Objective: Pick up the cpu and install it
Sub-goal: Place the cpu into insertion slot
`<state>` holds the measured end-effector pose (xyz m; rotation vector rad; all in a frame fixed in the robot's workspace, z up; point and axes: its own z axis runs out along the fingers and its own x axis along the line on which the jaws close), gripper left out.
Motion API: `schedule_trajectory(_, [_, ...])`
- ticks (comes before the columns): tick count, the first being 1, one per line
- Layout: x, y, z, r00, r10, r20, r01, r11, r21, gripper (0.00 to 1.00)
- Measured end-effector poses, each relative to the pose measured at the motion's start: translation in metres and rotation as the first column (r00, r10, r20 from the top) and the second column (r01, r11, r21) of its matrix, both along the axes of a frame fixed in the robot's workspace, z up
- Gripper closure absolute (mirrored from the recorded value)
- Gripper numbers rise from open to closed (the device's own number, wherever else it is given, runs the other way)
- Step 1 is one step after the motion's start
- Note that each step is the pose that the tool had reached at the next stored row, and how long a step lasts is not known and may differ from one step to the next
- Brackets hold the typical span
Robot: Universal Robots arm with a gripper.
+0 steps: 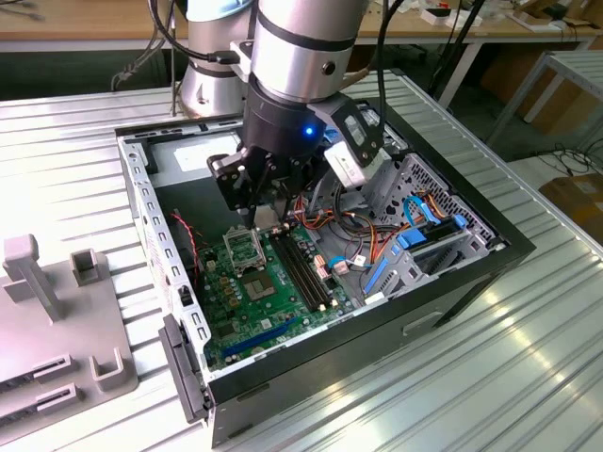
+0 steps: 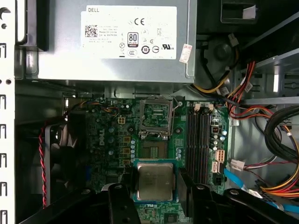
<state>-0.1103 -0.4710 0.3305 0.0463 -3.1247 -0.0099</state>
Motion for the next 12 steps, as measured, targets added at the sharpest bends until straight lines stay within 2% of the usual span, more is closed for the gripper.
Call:
schedule_trajectory(7, [0.0081,0.0000,-0.0163,1.0000,0.000,-0.0001,0.000,1.0000,0.0000,0.53])
schedule_trajectory(12, [0.0088,0.0000,-0.0300,1.0000,0.000,-0.0007,0.000,1.0000,0.0000,0.53])
